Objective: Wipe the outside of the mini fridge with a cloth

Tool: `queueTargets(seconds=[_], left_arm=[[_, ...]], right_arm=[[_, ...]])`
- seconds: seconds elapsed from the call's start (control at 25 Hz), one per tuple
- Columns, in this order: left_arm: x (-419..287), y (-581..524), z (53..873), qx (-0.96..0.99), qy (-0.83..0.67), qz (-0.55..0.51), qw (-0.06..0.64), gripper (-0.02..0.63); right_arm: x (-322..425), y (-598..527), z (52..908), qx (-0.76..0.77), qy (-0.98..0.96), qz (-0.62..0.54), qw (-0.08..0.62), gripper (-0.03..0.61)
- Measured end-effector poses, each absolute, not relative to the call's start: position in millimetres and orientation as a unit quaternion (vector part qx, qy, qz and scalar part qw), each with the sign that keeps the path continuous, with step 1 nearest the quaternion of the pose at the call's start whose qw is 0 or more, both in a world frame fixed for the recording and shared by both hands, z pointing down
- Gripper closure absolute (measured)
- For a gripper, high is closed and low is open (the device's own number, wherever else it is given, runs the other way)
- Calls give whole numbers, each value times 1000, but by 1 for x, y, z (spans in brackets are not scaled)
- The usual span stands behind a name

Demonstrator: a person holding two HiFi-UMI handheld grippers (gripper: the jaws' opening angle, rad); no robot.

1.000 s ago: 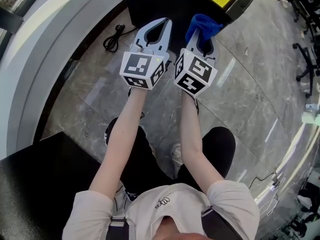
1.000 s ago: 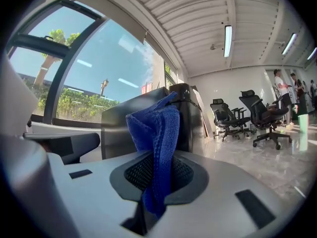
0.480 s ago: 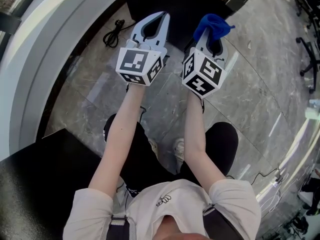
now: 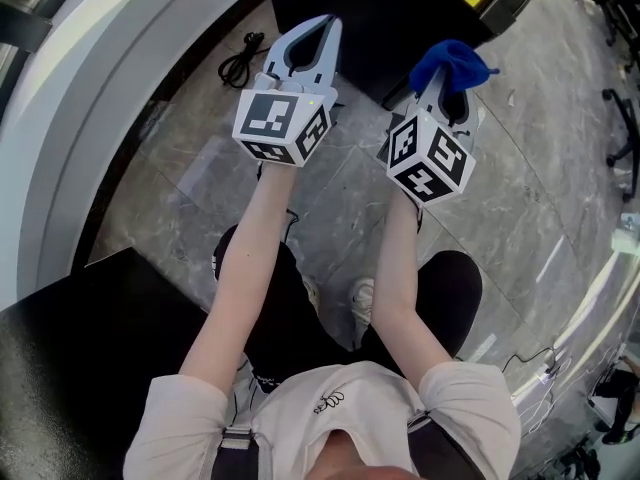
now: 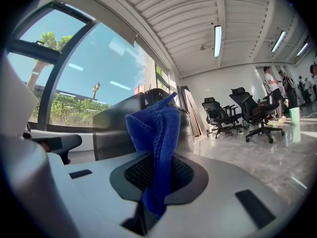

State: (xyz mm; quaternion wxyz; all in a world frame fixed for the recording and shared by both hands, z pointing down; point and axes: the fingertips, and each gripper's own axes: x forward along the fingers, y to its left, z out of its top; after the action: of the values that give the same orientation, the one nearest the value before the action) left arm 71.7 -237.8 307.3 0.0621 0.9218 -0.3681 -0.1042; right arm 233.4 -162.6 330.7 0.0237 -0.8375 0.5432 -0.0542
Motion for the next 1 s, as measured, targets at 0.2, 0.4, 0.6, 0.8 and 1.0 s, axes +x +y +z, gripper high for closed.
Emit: queueTargets(seconds=[0.2,0.4,0.6,0.8,1.0], left_arm=[[57,-247,311,914,-387,-103,57,609],[33,-265,313,899,-411,-131,81,609],[1,-287,322,878,-454,-132,70,609],[-38,-321,341,862,-485,-131,70,609],[-75,-360,376,855,-502,-116,52,609]], right_arm=[[222,-162,329,-842,536,-59,38,517],[171,-189,328,-801,595,-51,39,517],[123,-238,334,-761,645,-55,48,517],[63,-310,355,-700,707,-83,61,517],[15,-369,385,-668,739,-77,40,517]])
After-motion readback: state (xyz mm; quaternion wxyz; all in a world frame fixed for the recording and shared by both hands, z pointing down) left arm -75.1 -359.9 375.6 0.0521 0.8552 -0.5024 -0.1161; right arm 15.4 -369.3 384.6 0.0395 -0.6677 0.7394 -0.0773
